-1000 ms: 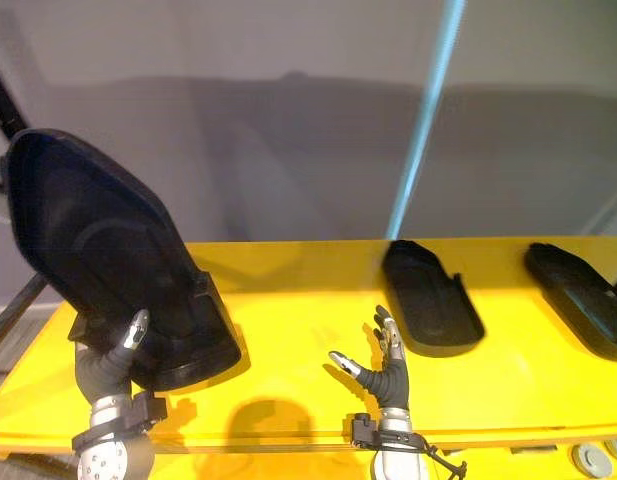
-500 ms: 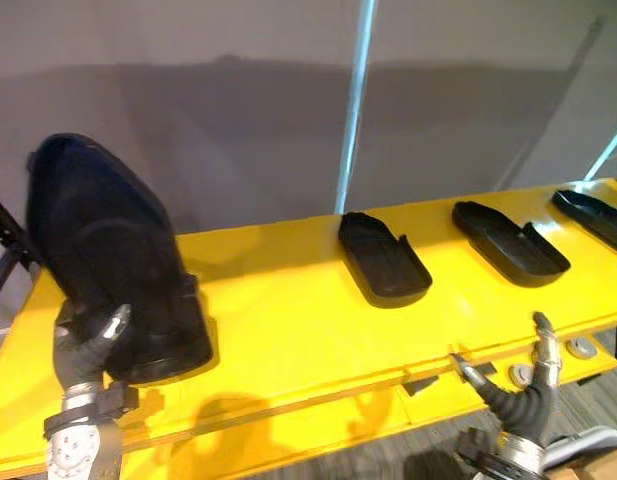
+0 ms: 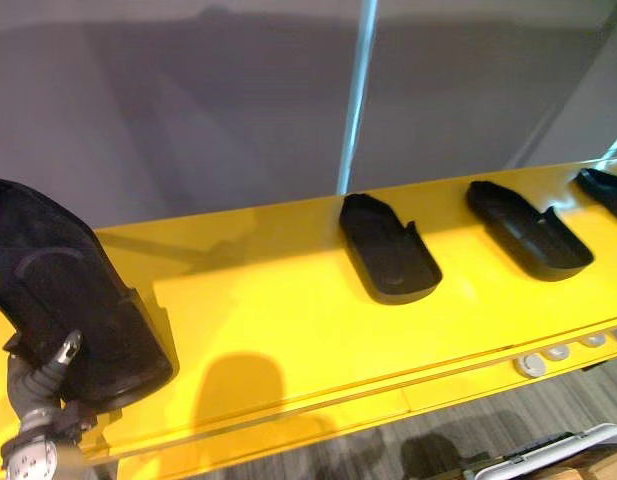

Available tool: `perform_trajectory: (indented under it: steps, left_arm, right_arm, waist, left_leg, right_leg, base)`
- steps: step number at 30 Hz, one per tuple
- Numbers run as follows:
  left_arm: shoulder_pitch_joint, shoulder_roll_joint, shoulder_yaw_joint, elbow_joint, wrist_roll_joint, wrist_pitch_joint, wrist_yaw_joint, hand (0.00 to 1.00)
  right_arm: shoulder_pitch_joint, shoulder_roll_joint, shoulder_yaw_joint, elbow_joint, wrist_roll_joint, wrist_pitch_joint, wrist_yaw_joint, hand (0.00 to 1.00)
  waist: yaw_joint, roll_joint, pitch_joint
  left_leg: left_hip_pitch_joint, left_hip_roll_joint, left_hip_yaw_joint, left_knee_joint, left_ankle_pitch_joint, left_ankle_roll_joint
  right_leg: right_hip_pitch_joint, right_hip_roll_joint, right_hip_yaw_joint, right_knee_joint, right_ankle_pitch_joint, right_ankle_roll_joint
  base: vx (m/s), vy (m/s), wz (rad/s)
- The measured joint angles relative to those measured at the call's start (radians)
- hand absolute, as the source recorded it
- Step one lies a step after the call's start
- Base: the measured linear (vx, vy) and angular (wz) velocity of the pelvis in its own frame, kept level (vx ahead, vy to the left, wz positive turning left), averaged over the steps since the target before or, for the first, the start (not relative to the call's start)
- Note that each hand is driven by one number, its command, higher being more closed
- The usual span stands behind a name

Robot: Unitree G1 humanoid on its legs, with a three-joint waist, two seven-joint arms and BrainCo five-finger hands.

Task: Walk over and take plastic housings, then place them on the shelf

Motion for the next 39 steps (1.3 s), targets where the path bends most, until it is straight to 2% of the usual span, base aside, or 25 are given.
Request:
perform_trajectory:
  steps: [4, 5, 8, 11, 15, 16, 21, 25, 35, 39]
  left_arm:
    - [-0.045, 0.219, -0.015, 0.127, -0.125, 0.010, -0.056, 1.00]
    - [-0.047, 0.252, -0.020, 0.141, -0.146, 0.011, -0.063, 1.00]
    - [-0.051, 0.415, -0.076, 0.197, -0.281, 0.013, -0.115, 1.00]
    - [-0.053, 0.471, -0.099, 0.231, -0.367, 0.033, -0.165, 1.00]
    - [-0.057, 0.532, -0.154, 0.253, -0.425, 0.058, -0.212, 1.00]
    - [-0.057, 0.540, -0.163, 0.252, -0.428, 0.061, -0.219, 0.00]
    - [-0.063, 0.576, -0.217, 0.253, -0.461, 0.076, -0.254, 0.00]
    - [-0.073, 0.607, -0.252, 0.253, -0.463, 0.076, -0.252, 0.00]
    - [-0.206, 0.608, -0.331, 0.291, -0.473, 0.063, -0.217, 0.00]
    - [-0.238, 0.598, -0.368, 0.291, -0.514, 0.049, -0.188, 0.00]
  right_arm:
    - [-0.026, -0.041, 0.057, 0.109, 0.010, 0.008, 0.037, 0.00]
    - [-0.026, -0.046, 0.066, 0.123, 0.018, 0.010, 0.042, 0.00]
    - [-0.029, -0.055, 0.088, 0.192, 0.037, 0.020, 0.056, 0.00]
    - [-0.030, -0.059, 0.108, 0.241, 0.037, 0.023, 0.068, 0.00]
    - [-0.037, -0.067, 0.116, 0.272, 0.048, 0.027, 0.073, 0.00]
    - [-0.039, -0.072, 0.120, 0.276, 0.056, 0.027, 0.074, 0.00]
    - [-0.070, -0.094, 0.129, 0.319, 0.077, 0.029, 0.079, 0.00]
    - [-0.074, -0.098, 0.130, 0.318, 0.081, 0.030, 0.079, 0.00]
    - [-0.113, -0.119, 0.168, 0.357, 0.097, 0.032, 0.078, 0.00]
    - [-0.128, -0.116, 0.169, 0.381, 0.113, 0.035, 0.078, 0.00]
  waist:
    - [0.010, 0.001, 0.032]
    - [0.010, 0.001, 0.032]
    - [0.013, 0.003, 0.048]
    - [0.008, 0.008, 0.058]
    - [0.007, 0.011, 0.061]
    - [0.007, 0.012, 0.062]
    - [0.002, 0.024, 0.068]
    - [-0.001, 0.031, 0.072]
    - [-0.004, 0.031, 0.074]
    - [-0.020, 0.030, 0.077]
  left_leg:
    - [-0.027, -0.003, -0.018, 0.000, 0.012, 0.001]
    - [-0.033, -0.003, -0.021, 0.001, 0.012, 0.001]
    - [-0.057, -0.006, -0.024, 0.000, 0.018, 0.003]
    - [-0.056, -0.010, -0.020, -0.001, 0.018, 0.004]
    - [-0.056, -0.011, -0.012, -0.001, 0.019, 0.005]
    - [-0.056, -0.011, -0.012, -0.001, 0.019, 0.005]
    - [-0.054, -0.011, -0.008, -0.001, 0.021, 0.008]
    - [-0.054, -0.011, -0.003, -0.006, 0.023, 0.010]
    - [-0.048, -0.013, 0.003, -0.034, 0.033, 0.010]
    - [-0.039, -0.016, 0.004, -0.034, 0.033, 0.010]
  right_leg:
    - [-0.021, -0.001, -0.010, 0.007, 0.001, 0.000]
    - [-0.026, -0.001, -0.011, 0.007, 0.001, 0.000]
    - [-0.052, -0.004, -0.014, 0.013, 0.001, 0.000]
    - [-0.054, -0.008, -0.011, 0.010, 0.001, 0.000]
    - [-0.057, -0.009, -0.011, 0.009, 0.001, 0.000]
    - [-0.057, -0.009, -0.010, 0.009, 0.001, 0.000]
    - [-0.057, -0.009, -0.009, 0.010, 0.003, -0.001]
    - [-0.061, -0.009, -0.006, 0.007, 0.007, -0.001]
    - [-0.066, -0.009, -0.003, -0.001, 0.011, 0.001]
    - [-0.051, -0.013, -0.005, -0.013, 0.016, 0.001]
  base:
    - [-0.06, 0.003, 0.13]
    - [-0.03, 0.007, 0.06]
    - [0.00, 0.001, 0.03]
    - [0.02, 0.008, -0.03]
    - [0.01, 0.005, -0.03]
    - [0.00, 0.000, 0.00]
    - [0.00, 0.000, 0.00]
    - [-0.01, 0.005, -0.02]
    - [0.02, 0.004, -0.01]
    - [0.00, 0.000, 0.00]
